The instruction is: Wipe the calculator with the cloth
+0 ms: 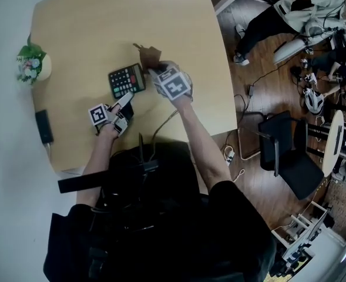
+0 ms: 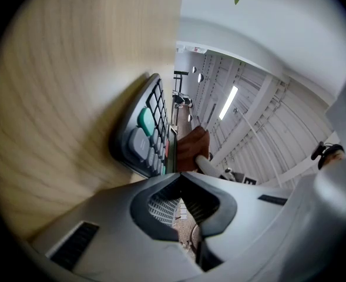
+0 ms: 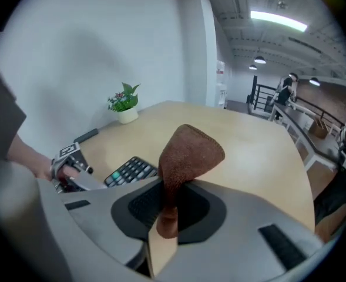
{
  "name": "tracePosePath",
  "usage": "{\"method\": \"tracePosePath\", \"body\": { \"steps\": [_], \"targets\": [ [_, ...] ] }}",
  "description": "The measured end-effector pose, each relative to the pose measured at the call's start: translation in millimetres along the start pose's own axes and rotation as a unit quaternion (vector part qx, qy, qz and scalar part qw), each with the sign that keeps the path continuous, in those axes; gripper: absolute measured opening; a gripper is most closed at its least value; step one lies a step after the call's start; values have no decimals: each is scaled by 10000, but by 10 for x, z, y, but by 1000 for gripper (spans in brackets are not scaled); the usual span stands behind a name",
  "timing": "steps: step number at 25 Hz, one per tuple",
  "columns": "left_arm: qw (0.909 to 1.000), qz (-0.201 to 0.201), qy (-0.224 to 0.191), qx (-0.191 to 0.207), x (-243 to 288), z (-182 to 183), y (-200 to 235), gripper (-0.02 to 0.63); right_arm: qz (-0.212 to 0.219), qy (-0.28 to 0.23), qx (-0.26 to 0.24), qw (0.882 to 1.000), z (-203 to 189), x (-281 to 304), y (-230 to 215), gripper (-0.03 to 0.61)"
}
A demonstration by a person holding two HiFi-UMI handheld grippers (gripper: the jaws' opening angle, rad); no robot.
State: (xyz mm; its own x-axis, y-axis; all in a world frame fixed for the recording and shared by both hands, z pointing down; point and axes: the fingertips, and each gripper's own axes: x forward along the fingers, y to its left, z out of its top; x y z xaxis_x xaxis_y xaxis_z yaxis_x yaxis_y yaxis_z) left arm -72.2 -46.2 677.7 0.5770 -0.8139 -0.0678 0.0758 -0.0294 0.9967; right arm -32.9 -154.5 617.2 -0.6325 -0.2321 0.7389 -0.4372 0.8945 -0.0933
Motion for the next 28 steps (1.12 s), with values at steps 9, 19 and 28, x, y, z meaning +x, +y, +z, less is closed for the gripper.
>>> {"method": "tracePosePath", "body": {
  "steps": [9, 19, 28],
  "targets": [
    [10000, 7, 28, -4, 24, -18, 2, 2, 264, 470, -809, 9953, 21, 520, 132, 46],
    [10000, 13, -81, -53, 19, -14, -15, 3, 666, 678, 26, 9955, -777, -11, 830, 48],
    [9949, 106, -523, -855, -92, -71, -69, 229, 213, 354, 235, 9989, -509, -179, 133, 46]
  ]
}}
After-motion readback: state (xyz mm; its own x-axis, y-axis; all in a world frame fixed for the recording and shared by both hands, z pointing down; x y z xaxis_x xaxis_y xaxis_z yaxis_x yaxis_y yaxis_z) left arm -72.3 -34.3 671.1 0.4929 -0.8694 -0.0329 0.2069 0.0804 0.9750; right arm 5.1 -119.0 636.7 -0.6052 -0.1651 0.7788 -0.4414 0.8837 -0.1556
